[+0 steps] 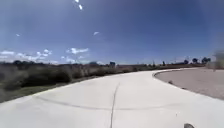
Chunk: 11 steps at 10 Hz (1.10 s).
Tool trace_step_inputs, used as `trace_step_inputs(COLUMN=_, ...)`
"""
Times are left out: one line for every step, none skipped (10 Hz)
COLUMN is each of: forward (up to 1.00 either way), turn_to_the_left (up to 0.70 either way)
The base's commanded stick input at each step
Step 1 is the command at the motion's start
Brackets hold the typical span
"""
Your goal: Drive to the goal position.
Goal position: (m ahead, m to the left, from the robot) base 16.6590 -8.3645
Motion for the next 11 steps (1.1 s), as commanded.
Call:
trace_step_inputs(forward=1.00, turn_to_the_left=-0.40)
trace_step_inputs(forward=1.00, turn_to_the_left=-0.40)
trace_step_inputs(forward=1.00, turn_to_the_left=-0.40)
trace_step_inputs(forward=1.00, turn_to_the_left=-0.40)
trace_step_inputs(forward=1.00, turn_to_the_left=-0.01)
trace_step_inputs(forward=1.00, turn_to_the_left=0.00)
trace_step_inputs(forward=1.00, turn_to_the_left=0.00)
trace_step_inputs(forward=1.00, turn_to_the_left=0.00)
trace_step_inputs(forward=1.00, turn_to_the_left=0.00)
trace_step_inputs(forward=1.00, turn_to_the_left=0.00)
trace_step_inputs(forward=1.00, turn_to_the_left=0.00)
